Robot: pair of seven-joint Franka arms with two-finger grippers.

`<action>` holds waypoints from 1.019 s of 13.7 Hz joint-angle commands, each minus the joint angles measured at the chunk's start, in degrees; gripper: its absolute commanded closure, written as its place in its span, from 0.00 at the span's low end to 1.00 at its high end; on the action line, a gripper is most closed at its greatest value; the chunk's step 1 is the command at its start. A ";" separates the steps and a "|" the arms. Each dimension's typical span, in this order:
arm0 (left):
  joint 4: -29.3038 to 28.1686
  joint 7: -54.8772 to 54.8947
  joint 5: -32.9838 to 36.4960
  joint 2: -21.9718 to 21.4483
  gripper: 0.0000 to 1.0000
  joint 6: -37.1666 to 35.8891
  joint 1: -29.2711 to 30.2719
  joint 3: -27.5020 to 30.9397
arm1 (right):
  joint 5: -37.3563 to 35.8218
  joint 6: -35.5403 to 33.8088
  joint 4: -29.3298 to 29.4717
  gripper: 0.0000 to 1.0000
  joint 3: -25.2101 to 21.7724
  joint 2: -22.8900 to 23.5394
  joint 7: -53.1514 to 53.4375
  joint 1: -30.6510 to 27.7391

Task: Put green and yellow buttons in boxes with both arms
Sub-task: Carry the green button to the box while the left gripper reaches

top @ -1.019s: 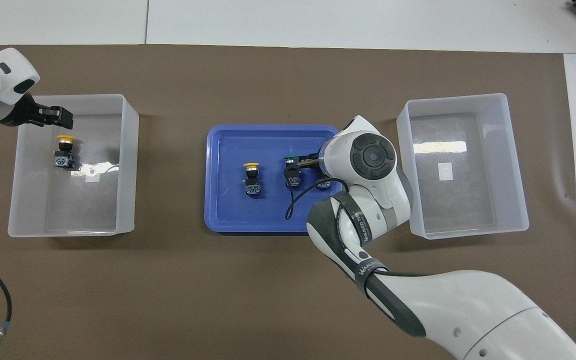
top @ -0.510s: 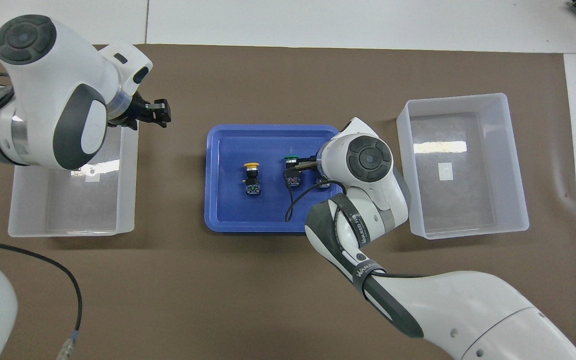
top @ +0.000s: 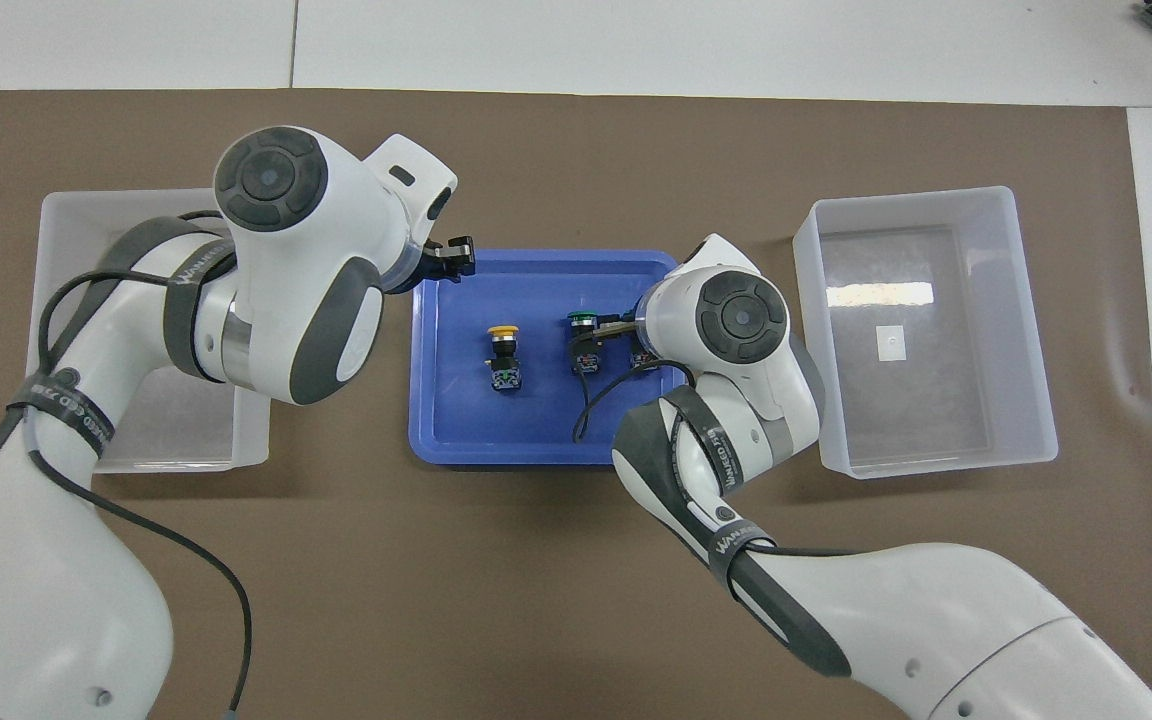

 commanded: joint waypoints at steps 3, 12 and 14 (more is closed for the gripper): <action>-8.23 -1.61 -0.90 -0.32 0.37 10.26 -3.76 0.94 | -1.44 -8.15 -0.72 1.00 0.02 -9.58 -0.70 -6.80; -13.07 -7.84 -0.90 0.03 0.42 16.60 -8.16 0.94 | -0.65 -15.21 -4.05 1.00 0.11 -14.87 -18.55 -21.40; -13.95 -8.11 -0.90 0.03 0.43 17.39 -8.17 0.94 | -0.65 -13.20 -6.17 1.00 0.02 -14.52 -19.78 -23.86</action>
